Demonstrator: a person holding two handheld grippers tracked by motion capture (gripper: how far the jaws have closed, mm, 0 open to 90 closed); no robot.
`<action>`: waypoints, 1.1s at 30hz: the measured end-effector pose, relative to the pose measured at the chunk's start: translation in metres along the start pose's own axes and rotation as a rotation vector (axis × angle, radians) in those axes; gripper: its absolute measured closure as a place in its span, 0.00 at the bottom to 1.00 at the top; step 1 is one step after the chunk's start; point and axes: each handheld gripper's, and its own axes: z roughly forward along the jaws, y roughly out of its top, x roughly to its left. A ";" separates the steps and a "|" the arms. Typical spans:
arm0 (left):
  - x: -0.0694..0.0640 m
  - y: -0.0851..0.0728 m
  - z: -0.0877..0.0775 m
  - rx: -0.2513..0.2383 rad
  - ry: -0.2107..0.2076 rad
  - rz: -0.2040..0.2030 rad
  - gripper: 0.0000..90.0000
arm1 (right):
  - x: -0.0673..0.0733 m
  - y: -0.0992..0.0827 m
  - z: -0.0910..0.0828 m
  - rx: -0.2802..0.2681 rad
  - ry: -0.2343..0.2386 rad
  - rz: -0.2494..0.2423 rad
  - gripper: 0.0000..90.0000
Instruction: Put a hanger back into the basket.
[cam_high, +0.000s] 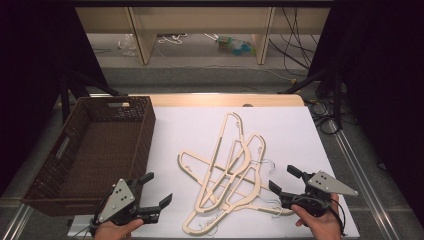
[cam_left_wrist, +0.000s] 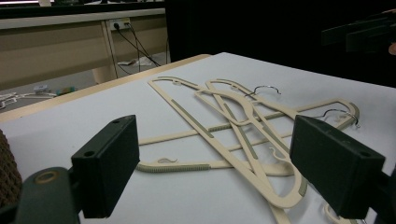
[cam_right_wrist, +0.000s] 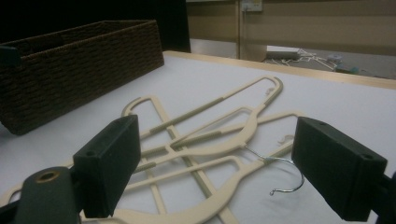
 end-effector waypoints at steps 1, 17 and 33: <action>0.001 0.000 0.000 0.001 -0.003 0.007 0.18 | 0.000 0.000 0.000 0.000 0.001 0.003 0.18; -0.001 -0.001 0.002 0.009 -0.001 0.010 0.18 | -0.006 0.001 0.011 0.052 0.017 0.057 0.22; -0.004 -0.001 0.005 0.020 -0.008 -0.004 0.18 | -0.068 0.003 0.057 0.212 -0.073 0.339 0.42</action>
